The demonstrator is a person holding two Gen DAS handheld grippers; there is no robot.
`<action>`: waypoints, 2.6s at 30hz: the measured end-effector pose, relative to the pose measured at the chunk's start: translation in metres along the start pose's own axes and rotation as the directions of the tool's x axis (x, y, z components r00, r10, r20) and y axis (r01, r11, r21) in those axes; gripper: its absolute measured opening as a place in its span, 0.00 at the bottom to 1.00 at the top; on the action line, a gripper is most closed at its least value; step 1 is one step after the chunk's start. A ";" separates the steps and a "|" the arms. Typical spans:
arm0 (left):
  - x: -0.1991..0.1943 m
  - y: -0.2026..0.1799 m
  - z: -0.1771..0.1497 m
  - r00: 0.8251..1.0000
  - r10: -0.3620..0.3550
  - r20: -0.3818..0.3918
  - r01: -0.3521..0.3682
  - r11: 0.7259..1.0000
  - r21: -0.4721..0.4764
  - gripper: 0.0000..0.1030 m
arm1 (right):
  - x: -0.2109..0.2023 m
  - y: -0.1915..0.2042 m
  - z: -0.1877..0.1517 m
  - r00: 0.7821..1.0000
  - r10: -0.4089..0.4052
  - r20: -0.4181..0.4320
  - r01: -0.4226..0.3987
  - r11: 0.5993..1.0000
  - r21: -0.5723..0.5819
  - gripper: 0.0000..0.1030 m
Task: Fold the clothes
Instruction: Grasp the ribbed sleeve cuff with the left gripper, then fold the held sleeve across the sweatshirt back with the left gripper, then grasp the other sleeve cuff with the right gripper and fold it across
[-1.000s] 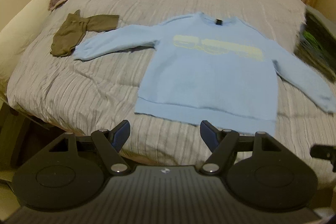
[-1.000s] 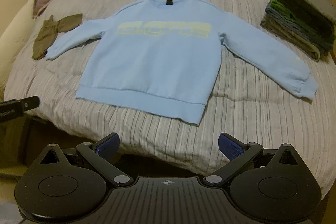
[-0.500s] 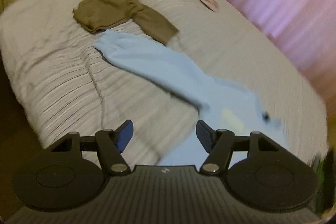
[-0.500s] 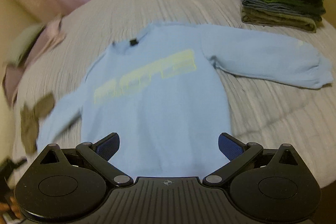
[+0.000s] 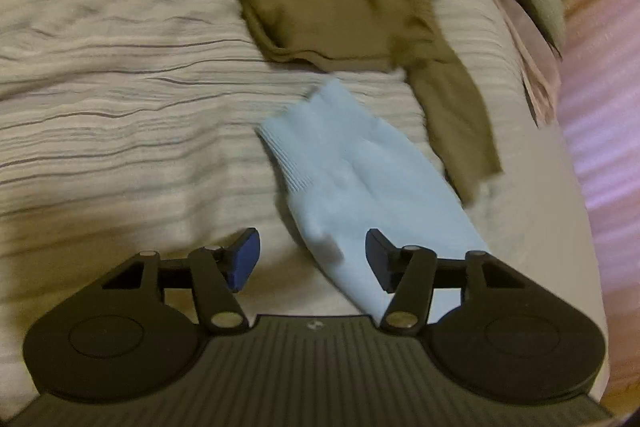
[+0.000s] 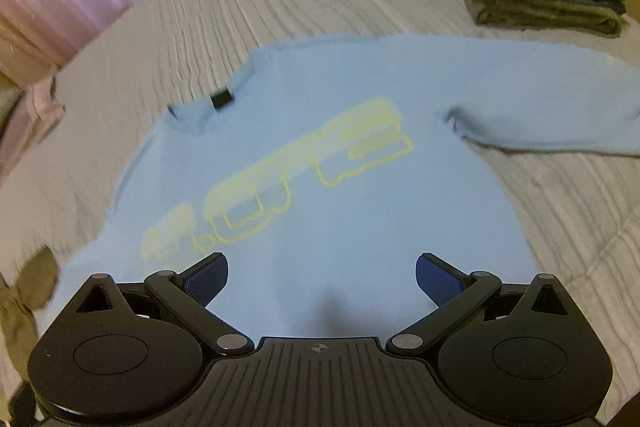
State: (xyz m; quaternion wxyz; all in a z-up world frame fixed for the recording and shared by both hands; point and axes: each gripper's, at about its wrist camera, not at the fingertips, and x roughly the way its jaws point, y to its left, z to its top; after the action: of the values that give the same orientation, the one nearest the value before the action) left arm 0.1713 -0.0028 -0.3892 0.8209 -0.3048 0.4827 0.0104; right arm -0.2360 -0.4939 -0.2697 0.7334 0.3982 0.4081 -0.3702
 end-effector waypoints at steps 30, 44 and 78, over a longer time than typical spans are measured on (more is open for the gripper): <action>-0.107 -0.310 -0.308 0.503 -0.588 -0.633 0.852 0.214 0.478 0.34 | -0.003 -0.127 0.038 0.984 -0.036 0.172 0.017 0.994 0.111 0.99; -0.003 -0.246 -0.292 0.871 -0.205 -0.447 0.492 0.346 0.799 0.32 | 0.094 -0.149 0.063 0.911 0.380 0.157 -0.410 0.813 0.414 0.71; 0.007 -0.219 -0.247 0.965 -0.082 -0.249 0.262 0.255 0.931 0.18 | 0.054 -0.237 0.032 0.928 0.192 0.319 -0.334 0.806 0.488 0.73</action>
State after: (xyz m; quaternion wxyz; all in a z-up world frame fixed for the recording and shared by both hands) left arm 0.0487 -0.3092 -0.3737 0.7955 0.1990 0.4151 -0.3940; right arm -0.4107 -0.6308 -0.3730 0.6838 0.5885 0.1320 -0.4106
